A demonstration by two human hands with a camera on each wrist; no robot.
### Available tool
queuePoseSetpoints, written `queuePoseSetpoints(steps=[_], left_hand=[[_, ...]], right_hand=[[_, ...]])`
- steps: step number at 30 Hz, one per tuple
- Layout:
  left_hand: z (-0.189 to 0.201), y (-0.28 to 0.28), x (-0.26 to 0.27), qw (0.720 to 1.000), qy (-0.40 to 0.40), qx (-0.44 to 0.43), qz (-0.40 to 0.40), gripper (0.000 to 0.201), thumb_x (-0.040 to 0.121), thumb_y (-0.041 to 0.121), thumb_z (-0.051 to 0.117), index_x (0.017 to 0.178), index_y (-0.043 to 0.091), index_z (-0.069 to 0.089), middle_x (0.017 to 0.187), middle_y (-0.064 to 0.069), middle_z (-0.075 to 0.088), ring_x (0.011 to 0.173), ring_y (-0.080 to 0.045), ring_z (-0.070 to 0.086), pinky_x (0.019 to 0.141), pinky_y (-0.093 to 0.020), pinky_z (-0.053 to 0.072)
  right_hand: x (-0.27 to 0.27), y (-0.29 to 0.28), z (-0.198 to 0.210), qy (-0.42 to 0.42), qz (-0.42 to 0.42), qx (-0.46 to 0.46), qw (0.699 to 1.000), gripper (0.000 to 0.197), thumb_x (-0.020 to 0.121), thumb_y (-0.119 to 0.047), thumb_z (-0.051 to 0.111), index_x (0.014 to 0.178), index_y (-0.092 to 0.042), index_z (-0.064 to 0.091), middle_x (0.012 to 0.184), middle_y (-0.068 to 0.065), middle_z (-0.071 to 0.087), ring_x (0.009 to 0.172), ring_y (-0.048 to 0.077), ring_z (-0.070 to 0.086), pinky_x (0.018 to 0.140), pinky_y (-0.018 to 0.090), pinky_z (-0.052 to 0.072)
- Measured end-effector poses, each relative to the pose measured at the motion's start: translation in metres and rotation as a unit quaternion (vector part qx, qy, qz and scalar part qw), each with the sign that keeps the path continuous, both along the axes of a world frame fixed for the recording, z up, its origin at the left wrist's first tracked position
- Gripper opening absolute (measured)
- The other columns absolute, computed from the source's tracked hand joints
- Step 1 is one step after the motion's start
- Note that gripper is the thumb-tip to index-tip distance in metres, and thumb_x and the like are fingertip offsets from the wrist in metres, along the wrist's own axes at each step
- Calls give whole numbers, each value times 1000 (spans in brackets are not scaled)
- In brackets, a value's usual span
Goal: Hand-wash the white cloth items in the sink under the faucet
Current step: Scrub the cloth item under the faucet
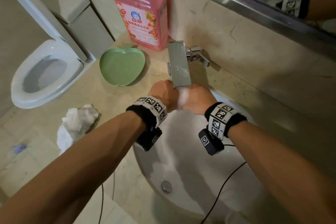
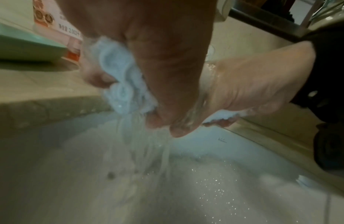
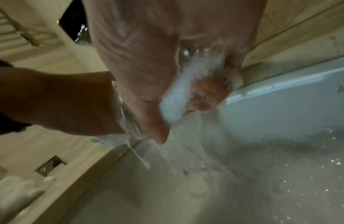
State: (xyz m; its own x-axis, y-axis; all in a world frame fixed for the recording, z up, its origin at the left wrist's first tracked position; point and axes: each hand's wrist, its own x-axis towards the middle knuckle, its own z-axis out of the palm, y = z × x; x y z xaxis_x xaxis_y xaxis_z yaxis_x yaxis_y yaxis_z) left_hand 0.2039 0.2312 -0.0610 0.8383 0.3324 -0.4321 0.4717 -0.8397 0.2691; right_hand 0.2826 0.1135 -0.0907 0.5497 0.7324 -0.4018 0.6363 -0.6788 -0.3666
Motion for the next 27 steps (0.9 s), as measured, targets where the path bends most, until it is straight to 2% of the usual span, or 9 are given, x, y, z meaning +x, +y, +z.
queuePoseSetpoints(steps=[4, 7, 9, 13, 15, 16, 19, 22, 27], left_hand=[[-8, -5, 5, 999, 20, -47, 3, 33, 65, 49, 43, 80, 25, 60, 80, 3, 66, 61, -13, 56, 53, -21, 41], [-15, -12, 6, 996, 3, -87, -28, 54, 71, 46, 32, 112, 26, 62, 108, -6, 68, 91, -26, 64, 83, -36, 55], [-11, -13, 8, 996, 11, -55, -65, 57, 81, 48, 31, 129, 28, 52, 121, -6, 65, 104, -27, 63, 93, -38, 53], [-24, -10, 6, 993, 102, 30, -59, 40, 93, 34, 50, 130, 19, 55, 121, -9, 64, 112, -23, 60, 100, -35, 48], [-14, 2, -6, 983, 169, 67, 33, 40, 93, 23, 60, 130, 8, 57, 111, -9, 68, 105, -7, 59, 97, -16, 42], [-19, 4, -12, 992, 108, 51, 46, 43, 93, 22, 62, 132, 5, 53, 114, -12, 67, 104, -2, 56, 93, -10, 38], [8, 16, -18, 979, 23, -202, 31, 55, 92, 28, 61, 138, 7, 38, 126, -15, 60, 111, -27, 60, 97, -35, 48], [12, 28, -30, 979, 20, -201, -4, 56, 91, 35, 62, 131, 13, 29, 116, -11, 63, 91, -28, 66, 84, -45, 55], [7, 36, -49, 990, 27, -134, -15, 52, 87, 51, 62, 122, 22, 35, 96, -4, 66, 73, -17, 61, 62, -32, 45]], right_hand=[[1, -4, -6, -68, 52, 11, 996, 19, 84, -24, 64, 101, -17, 63, 84, 2, 63, 87, 27, 68, 69, 29, 47], [1, -7, -6, -105, 83, 22, 991, 12, 81, -24, 66, 93, -24, 67, 72, -5, 63, 69, 18, 67, 58, 23, 40], [1, -10, -7, -89, 76, 23, 993, 18, 81, -26, 69, 99, -26, 69, 81, -3, 70, 75, 18, 68, 65, 25, 47], [4, -20, -4, 6, 2, 75, 997, 32, 82, -34, 73, 111, -22, 66, 100, 1, 71, 90, 22, 67, 78, 31, 54], [6, -23, 3, 112, -11, 71, 991, 54, 76, -53, 70, 120, -24, 59, 111, -2, 68, 100, 19, 65, 85, 34, 53], [6, -25, 6, 172, -26, 64, 983, 65, 73, -58, 66, 127, -24, 54, 117, -3, 65, 105, 16, 62, 90, 37, 52], [2, -27, 11, 247, -72, 83, 963, 65, 80, -40, 60, 139, -17, 43, 125, 2, 59, 111, 19, 58, 96, 42, 50], [-2, -25, 14, 139, -65, 132, 979, 51, 81, -29, 77, 125, -13, 55, 110, 1, 63, 98, 19, 60, 82, 31, 48], [-13, -17, 23, 79, -21, 170, 982, 19, 74, -12, 81, 79, -13, 63, 81, -3, 60, 78, 19, 56, 69, 30, 42]])
